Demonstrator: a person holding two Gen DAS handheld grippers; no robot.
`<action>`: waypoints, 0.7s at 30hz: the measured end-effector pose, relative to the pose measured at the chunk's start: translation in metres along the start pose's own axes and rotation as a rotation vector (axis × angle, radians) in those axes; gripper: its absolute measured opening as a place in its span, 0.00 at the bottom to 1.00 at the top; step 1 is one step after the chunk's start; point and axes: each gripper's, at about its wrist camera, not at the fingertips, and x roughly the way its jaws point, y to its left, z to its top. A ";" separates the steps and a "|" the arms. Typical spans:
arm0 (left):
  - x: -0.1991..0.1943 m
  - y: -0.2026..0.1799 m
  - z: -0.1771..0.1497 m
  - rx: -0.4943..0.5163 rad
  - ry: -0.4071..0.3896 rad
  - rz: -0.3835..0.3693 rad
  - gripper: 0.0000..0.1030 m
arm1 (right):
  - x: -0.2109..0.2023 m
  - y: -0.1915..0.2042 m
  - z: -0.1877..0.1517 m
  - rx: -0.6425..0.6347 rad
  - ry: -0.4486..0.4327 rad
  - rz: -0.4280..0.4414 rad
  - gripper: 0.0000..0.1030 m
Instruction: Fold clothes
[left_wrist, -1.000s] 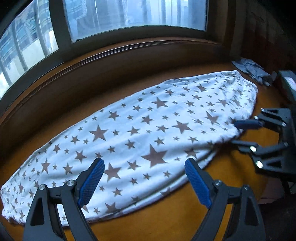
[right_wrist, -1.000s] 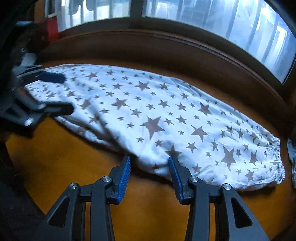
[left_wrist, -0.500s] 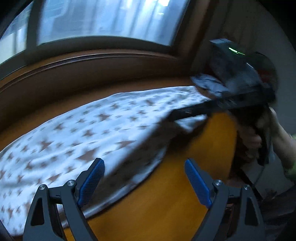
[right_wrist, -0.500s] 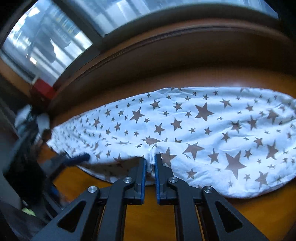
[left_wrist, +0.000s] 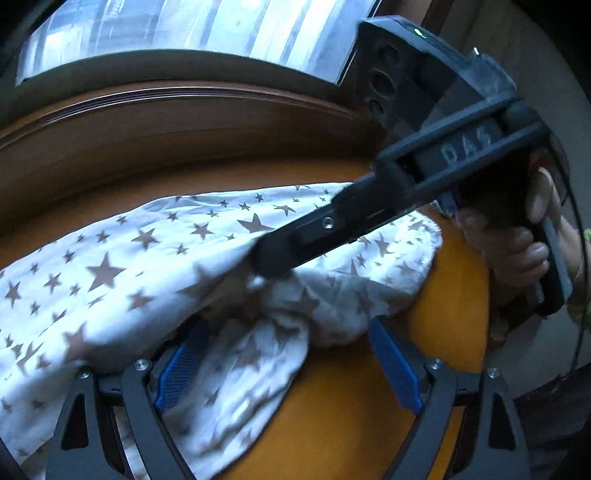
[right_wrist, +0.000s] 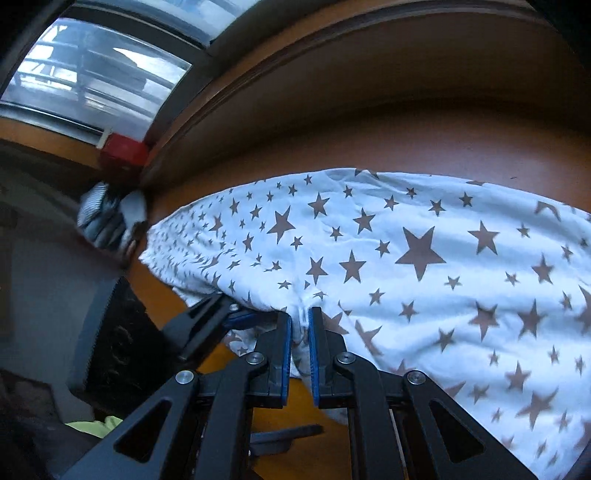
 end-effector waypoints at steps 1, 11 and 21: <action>0.004 -0.003 0.001 0.001 0.009 0.000 0.85 | 0.000 -0.003 0.002 -0.009 0.007 0.010 0.09; 0.002 -0.021 -0.005 -0.065 0.038 0.026 0.79 | -0.066 0.004 -0.031 -0.106 -0.158 -0.140 0.35; -0.020 -0.038 -0.013 0.053 0.079 0.157 0.58 | -0.148 -0.090 -0.170 0.224 -0.347 -0.415 0.45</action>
